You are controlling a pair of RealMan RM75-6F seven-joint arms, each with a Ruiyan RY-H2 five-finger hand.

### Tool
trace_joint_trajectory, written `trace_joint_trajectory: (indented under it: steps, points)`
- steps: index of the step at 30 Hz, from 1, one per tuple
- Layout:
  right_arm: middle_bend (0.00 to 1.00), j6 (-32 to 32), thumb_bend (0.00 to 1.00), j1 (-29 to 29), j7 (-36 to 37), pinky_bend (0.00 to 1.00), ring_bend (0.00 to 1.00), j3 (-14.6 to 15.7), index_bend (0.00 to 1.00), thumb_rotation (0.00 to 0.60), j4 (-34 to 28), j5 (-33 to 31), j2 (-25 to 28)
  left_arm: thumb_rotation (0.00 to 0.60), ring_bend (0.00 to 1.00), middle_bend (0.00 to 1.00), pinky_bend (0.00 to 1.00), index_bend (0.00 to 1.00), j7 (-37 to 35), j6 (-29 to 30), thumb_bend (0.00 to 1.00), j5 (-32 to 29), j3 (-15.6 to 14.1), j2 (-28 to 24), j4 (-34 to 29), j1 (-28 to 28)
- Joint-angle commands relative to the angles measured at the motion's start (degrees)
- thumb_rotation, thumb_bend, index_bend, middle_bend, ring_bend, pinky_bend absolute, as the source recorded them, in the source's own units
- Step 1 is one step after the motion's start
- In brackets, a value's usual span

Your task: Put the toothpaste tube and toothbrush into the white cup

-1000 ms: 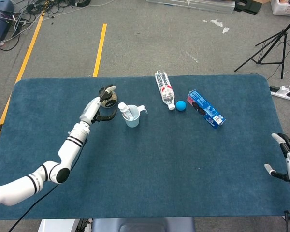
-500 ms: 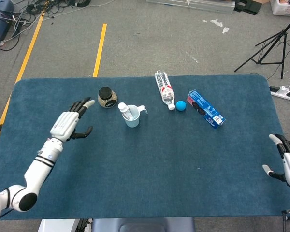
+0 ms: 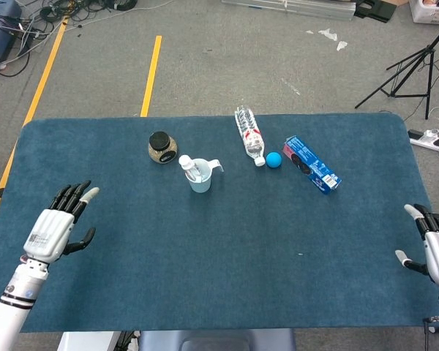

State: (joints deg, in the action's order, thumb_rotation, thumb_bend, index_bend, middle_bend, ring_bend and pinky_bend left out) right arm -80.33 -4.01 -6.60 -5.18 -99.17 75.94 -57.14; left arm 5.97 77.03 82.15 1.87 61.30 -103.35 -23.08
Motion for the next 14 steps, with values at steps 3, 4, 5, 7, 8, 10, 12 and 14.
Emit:
trace_joint_trajectory:
  steps: [3, 4, 5, 7, 8, 10, 12, 14]
  points:
    - [0.13, 0.10, 0.14, -0.09, -0.39, 0.54, 0.18, -0.01, 0.17, 0.600, 0.11, -0.19, -0.18, 0.600, 0.00, 0.00, 0.00, 0.00, 2.23, 3.01, 0.42, 2.41, -2.18, 0.62, 1.09, 3.33]
    - [0.13, 0.13, 0.14, -0.11, -0.46, 0.54, 0.18, 0.00, 0.17, 0.600, 0.12, -0.19, -0.21, 0.600, 0.00, 0.00, 0.00, 0.00, 2.66, 3.72, 0.42, 2.90, -2.58, 0.91, 1.50, 4.09]
    - [0.13, 0.12, 0.14, -0.12, -0.49, 0.54, 0.18, 0.00, 0.17, 0.600, 0.11, -0.17, -0.23, 0.600, 0.00, 0.00, 0.00, 0.00, 2.83, 4.32, 0.42, 3.30, -2.86, 1.19, 1.86, 4.67]
    - [0.13, 0.01, 0.14, -0.12, -0.53, 0.54, 0.18, 0.01, 0.17, 0.600, 0.10, -0.02, -0.28, 0.600, 0.00, 0.00, 0.00, 0.00, 2.84, 5.77, 0.42, 4.35, -3.59, 2.08, 3.13, 6.11]
    - [0.13, -0.05, 0.14, -0.12, -0.50, 0.54, 0.18, 0.02, 0.17, 0.600, 0.10, 0.08, -0.30, 0.600, 0.00, 0.00, 0.00, 0.00, 2.76, 6.35, 0.42, 4.68, -3.89, 2.54, 3.76, 6.76]
    - [0.13, -0.07, 0.14, -0.13, -0.55, 0.54, 0.18, 0.00, 0.17, 0.600, 0.23, 0.06, -0.36, 0.600, 0.00, 0.00, 0.00, 0.00, 2.40, 7.36, 0.42, 4.94, -4.44, 3.57, 5.22, 8.15]
    - [0.13, 0.19, 0.14, -0.21, -0.75, 0.54, 0.18, -0.08, 0.17, 0.600, 0.41, -0.40, -0.44, 0.600, 0.00, 0.00, 0.00, 0.00, 1.65, 7.74, 0.42, 4.76, -4.62, 4.26, 6.39, 9.02]
    - [0.13, 0.65, 0.14, -0.39, -1.10, 0.54, 0.18, -0.28, 0.17, 0.600, 0.71, -1.25, -0.63, 0.600, 0.00, 0.00, 0.00, 0.01, 0.58, 7.91, 0.42, 4.45, -4.56, 4.97, 7.88, 9.73]
